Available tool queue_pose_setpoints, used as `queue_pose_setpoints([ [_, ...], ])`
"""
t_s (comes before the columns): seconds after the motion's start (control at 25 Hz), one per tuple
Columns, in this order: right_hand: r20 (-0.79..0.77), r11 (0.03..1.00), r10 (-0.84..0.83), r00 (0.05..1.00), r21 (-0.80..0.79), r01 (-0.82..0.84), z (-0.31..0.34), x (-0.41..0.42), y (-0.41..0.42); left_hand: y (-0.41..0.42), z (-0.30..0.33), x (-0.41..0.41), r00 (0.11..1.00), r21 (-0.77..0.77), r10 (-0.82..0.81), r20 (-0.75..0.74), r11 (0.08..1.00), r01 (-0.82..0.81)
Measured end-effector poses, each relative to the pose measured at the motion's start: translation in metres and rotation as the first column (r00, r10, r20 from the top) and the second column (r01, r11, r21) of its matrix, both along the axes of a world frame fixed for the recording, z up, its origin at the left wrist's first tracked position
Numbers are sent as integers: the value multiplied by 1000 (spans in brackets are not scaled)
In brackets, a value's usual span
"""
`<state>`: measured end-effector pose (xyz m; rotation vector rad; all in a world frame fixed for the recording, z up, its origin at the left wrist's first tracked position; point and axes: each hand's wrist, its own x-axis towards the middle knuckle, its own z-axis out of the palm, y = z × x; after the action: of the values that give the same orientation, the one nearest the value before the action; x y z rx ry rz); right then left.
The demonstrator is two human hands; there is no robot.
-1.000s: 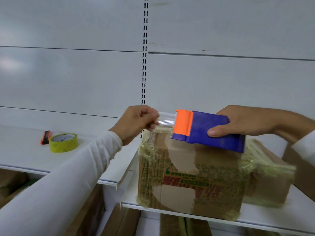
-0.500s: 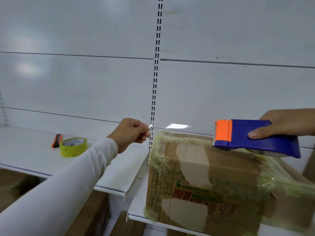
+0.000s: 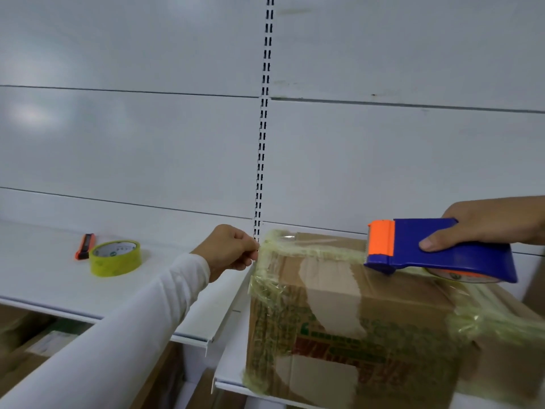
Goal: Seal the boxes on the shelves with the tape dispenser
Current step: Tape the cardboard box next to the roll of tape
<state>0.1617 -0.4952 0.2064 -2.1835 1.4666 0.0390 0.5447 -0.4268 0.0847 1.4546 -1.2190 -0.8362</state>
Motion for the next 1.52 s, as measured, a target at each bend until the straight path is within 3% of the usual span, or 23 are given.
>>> queue_pose_setpoints([
  [0.12, 25, 999, -26, 999, -44, 27, -4, -3, -1, -2, -2, -1, 995, -3, 54, 79, 999, -53],
  [0.28, 44, 998, -30, 999, -47, 32, -7, -4, 3, 4, -11, -2, 990, -38, 132, 43, 991, -130],
  [0.4, 54, 999, -30, 998, -43, 33, -7, -4, 8, 10, -17, -2, 946, -355, 267, 183, 915, -190],
  [0.48, 55, 999, -29, 998, -44, 32, -8, -4, 12, 13, -17, -2, 914, -481, 237, 328, 875, -55],
  [0.56, 64, 998, -32, 997, -49, 35, -8, -3, 15, 15, -18, -3, 855, -355, 57, 515, 922, 152],
  [0.68, 58, 998, -23, 998, -58, 26, -8, 0, 19, 18, -31, -5, 839, -211, -118, 531, 941, 266],
  [0.76, 57, 998, -18, 998, -57, 21, -8, 0, 20, 21, -34, -4, 813, -187, -159, 560, 932, 310],
  [0.88, 58, 999, -6, 998, -52, 9, -7, 0, 23, 21, -10, 9, 698, -71, -184, 692, 945, 320],
  [1.0, 70, 998, 5, 998, -59, -1, -8, -1, 27, 19, 24, -12, 799, -177, -87, 595, 955, 236],
  [1.04, 76, 998, 6, 997, -62, -1, -8, -1, 29, 17, 30, -27, 782, -153, -108, 614, 956, 252],
  [1.2, 94, 997, 22, 995, -71, -15, -8, 5, 35, 3, 15, -72, 355, 119, -209, 911, 959, 258],
  [1.36, 116, 998, 44, 992, -54, -38, -7, 24, 45, 1, 18, -48, 306, 199, -266, 914, 952, 235],
  [1.52, 139, 995, 55, 989, -96, -42, -12, 64, 48, 8, 23, -5, 328, 252, -322, 888, 938, 240],
])
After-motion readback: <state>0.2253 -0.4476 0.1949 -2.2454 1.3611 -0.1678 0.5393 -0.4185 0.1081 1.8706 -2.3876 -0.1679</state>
